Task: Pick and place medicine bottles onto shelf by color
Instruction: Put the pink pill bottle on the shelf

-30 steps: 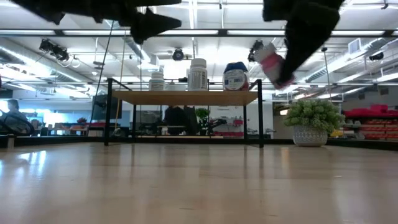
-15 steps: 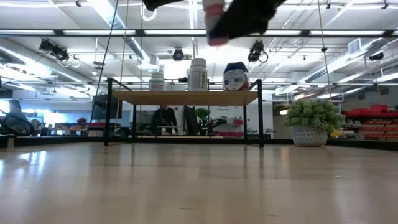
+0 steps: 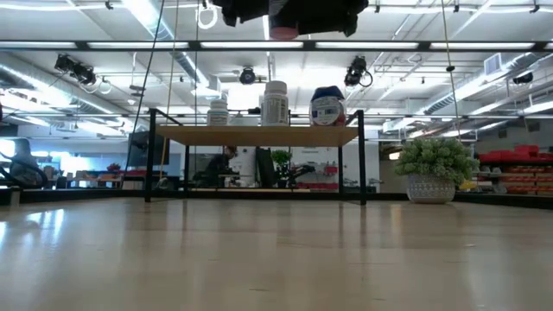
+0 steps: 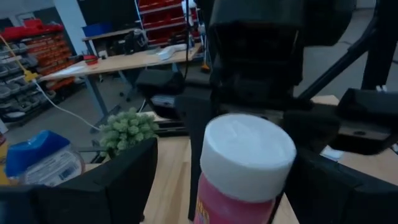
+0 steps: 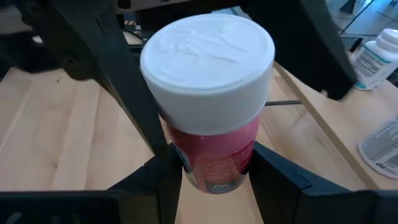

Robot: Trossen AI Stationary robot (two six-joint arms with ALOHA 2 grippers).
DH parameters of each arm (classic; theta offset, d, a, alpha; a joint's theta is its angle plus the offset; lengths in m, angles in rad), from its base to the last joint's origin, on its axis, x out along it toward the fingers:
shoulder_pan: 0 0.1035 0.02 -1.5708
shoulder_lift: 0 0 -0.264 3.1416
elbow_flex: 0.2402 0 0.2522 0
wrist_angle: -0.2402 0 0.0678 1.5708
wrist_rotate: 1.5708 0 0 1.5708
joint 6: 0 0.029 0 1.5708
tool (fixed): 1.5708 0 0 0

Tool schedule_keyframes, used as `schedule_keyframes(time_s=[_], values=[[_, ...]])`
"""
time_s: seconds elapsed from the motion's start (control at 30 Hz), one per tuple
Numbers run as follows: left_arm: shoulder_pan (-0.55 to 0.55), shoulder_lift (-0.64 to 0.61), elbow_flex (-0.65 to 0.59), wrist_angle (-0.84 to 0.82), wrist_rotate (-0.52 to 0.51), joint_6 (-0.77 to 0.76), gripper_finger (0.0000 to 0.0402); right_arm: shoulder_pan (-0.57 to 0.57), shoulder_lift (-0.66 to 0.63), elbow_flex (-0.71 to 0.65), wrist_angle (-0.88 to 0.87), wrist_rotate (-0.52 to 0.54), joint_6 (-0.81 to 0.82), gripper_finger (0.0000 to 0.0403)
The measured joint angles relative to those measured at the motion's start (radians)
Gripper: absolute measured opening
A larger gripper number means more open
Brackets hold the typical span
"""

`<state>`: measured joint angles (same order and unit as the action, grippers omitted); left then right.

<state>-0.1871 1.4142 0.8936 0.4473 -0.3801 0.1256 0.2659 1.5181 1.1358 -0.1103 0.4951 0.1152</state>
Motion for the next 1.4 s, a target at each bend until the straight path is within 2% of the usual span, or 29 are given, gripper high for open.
schedule_keyframes(time_s=[0.17,0.3,0.43,0.67,0.87,1.0,1.1,1.27,1.4], values=[[0.0,0.02,0.0,0.029,-0.024,0.005,0.0317,-0.002,0.0,0.0,0.002,-0.003,0.009,0.017],[-0.001,0.021,0.0,0.026,-0.038,0.025,0.03,-0.007,0.0,0.0,0.002,0.0,0.012,0.017],[-0.001,0.021,0.0,0.026,-0.039,0.026,0.0261,-0.009,0.0,0.0,0.003,0.003,0.032,0.017],[-0.002,0.021,0.0,0.026,-0.036,0.066,0.0171,-0.011,0.0,0.0,0.002,0.017,0.049,0.0179],[0.015,0.02,-0.001,0.024,-0.049,0.071,0.0171,-0.01,0.0,0.0,0.001,0.105,0.068,0.0216],[0.032,0.018,-0.002,0.018,-0.067,0.07,0.0175,-0.01,0.0,0.0,-0.017,0.125,0.097,0.0244],[0.045,0.007,-0.002,-0.024,-0.123,0.07,0.0183,-0.01,0.0,0.0,-0.048,0.125,0.118,0.0261],[0.081,-0.03,-0.002,-0.083,-0.247,0.05,0.0173,-0.01,0.0,0.0,-0.098,0.125,0.147,0.0274],[0.12,-0.06,-0.002,-0.159,-0.274,-0.008,0.0175,-0.009,0.0,0.001,-0.101,0.125,0.147,0.0275]])
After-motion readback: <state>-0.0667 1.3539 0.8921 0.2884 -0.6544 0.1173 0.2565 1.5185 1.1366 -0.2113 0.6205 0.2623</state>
